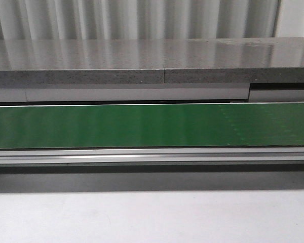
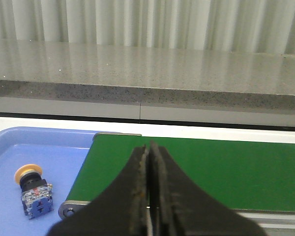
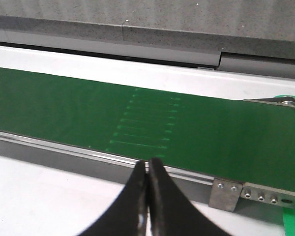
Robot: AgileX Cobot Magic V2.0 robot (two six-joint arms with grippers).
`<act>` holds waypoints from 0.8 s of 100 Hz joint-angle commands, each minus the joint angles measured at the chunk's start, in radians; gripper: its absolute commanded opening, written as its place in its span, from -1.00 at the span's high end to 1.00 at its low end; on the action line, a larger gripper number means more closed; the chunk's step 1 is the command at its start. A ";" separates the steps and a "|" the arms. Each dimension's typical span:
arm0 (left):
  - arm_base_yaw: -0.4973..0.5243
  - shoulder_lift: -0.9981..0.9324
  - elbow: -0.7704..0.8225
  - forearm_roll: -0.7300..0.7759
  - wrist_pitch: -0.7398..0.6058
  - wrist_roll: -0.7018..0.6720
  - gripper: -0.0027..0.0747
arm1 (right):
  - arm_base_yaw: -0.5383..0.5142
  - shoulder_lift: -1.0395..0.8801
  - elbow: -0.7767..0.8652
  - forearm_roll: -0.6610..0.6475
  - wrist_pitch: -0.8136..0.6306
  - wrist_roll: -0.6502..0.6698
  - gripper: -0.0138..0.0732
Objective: Move button from right to left
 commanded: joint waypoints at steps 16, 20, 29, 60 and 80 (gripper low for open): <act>0.002 -0.034 0.024 -0.009 -0.069 0.001 0.98 | 0.001 0.008 -0.024 0.005 -0.072 -0.008 0.84; 0.002 -0.034 0.024 -0.009 -0.069 0.001 0.98 | 0.001 0.008 -0.024 0.005 -0.072 -0.008 0.84; 0.002 -0.034 0.024 -0.009 -0.069 0.001 0.98 | 0.001 0.008 -0.024 0.005 -0.072 -0.008 0.84; 0.002 -0.034 0.024 -0.009 -0.069 0.001 0.98 | 0.000 0.008 -0.024 -0.048 -0.076 -0.008 0.84; 0.002 -0.034 0.024 -0.009 -0.069 0.001 0.98 | -0.030 0.008 0.011 -0.050 -0.220 -0.007 0.84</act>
